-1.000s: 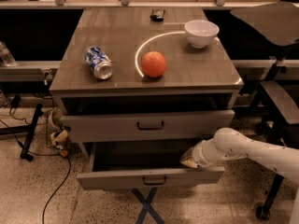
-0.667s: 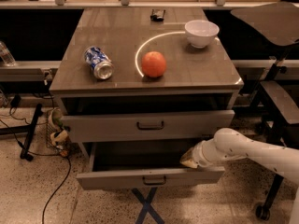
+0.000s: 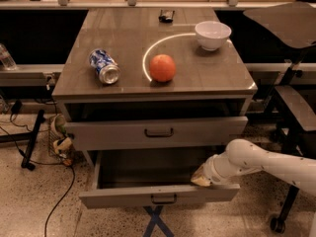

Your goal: Open middle drawer

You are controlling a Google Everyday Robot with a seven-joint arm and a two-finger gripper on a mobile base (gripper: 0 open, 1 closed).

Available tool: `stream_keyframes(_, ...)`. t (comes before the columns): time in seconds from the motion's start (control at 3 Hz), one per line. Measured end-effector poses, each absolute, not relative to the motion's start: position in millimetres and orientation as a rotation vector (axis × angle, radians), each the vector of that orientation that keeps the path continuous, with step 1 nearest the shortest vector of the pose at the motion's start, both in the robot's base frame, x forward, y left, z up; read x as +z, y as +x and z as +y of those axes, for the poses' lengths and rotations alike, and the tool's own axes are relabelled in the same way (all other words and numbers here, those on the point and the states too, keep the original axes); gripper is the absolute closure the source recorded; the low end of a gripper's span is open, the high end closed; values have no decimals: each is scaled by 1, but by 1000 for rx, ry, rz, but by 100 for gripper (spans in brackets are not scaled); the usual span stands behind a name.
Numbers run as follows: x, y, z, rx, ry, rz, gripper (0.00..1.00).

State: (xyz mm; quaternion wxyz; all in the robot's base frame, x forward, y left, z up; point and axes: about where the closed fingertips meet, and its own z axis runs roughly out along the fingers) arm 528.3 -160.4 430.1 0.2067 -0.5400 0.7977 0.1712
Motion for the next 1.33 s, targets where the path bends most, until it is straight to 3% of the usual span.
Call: stream_keyframes(1.33, 422, 462, -165, 631, -1683, 2356, 100)
